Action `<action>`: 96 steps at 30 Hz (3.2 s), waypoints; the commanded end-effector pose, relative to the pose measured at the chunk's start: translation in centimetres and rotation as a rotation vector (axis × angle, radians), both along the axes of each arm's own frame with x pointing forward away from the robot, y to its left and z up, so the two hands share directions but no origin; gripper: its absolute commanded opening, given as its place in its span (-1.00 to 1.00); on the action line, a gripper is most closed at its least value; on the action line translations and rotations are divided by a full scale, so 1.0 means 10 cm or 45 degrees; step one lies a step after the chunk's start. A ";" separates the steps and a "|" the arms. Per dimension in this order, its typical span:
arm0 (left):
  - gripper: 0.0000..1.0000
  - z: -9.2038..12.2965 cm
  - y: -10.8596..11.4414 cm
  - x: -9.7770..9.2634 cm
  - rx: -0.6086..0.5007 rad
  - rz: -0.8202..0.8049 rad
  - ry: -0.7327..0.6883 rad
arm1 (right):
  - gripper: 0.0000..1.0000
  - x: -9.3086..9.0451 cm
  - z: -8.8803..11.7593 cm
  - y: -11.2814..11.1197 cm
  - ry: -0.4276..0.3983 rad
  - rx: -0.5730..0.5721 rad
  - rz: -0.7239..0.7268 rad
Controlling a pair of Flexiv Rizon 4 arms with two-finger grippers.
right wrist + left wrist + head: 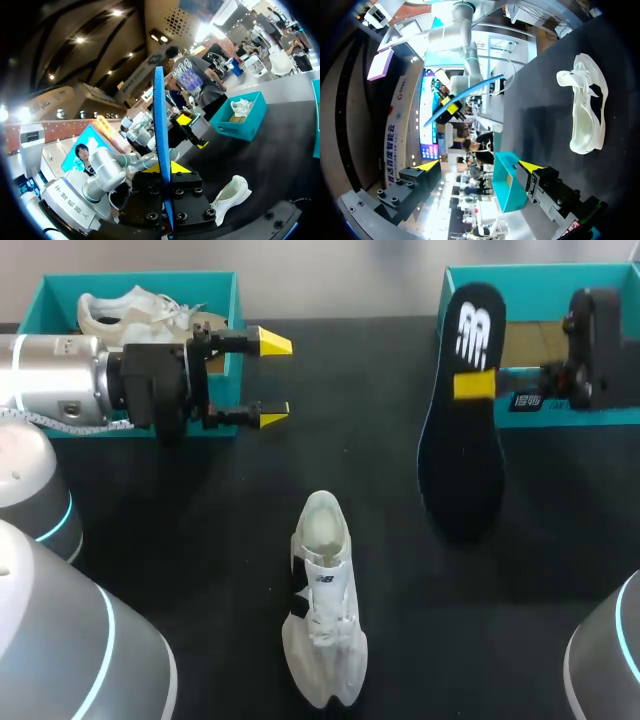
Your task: Take the shoe out of the shoebox, open the shoe tongue, remove and reinsert the insole, then place the shoe into the shoebox
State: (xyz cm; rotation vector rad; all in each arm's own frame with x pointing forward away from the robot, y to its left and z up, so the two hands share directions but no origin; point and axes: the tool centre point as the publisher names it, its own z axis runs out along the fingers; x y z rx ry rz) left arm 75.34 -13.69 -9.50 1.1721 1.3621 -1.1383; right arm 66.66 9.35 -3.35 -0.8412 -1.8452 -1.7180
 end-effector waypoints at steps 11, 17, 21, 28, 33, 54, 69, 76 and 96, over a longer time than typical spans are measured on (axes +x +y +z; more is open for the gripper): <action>1.00 0.00 -0.01 0.00 -0.001 0.000 -0.002 | -1.00 0.84 0.03 0.08 0.044 0.015 0.205; 1.00 0.00 -0.01 0.00 -0.001 0.000 -0.002 | -1.00 0.98 0.03 0.15 0.141 0.015 0.235; 1.00 0.00 -0.01 0.00 -0.001 0.000 -0.002 | -1.00 1.19 0.03 0.27 0.280 0.022 0.276; 1.00 0.00 -0.01 0.00 -0.001 0.000 -0.002 | -1.00 1.32 -0.05 0.39 0.539 -0.001 0.225; 1.00 0.00 -0.01 0.00 -0.001 0.000 -0.002 | -1.00 1.32 -0.05 0.39 0.539 -0.001 0.225; 1.00 0.03 -0.14 0.14 -0.067 0.027 -0.068 | -1.00 1.52 -0.21 0.78 0.864 0.072 0.027; 1.00 0.06 -0.33 0.33 -0.123 0.075 -0.139 | -1.00 1.55 -0.27 0.84 0.941 0.087 0.007; 1.00 0.04 -0.46 0.35 -0.113 0.058 -0.183 | -1.00 1.64 -0.36 0.97 1.080 0.125 0.008; 0.47 0.08 -0.69 0.42 -0.098 0.065 -0.204 | -1.00 1.69 -0.43 1.06 1.156 0.122 0.014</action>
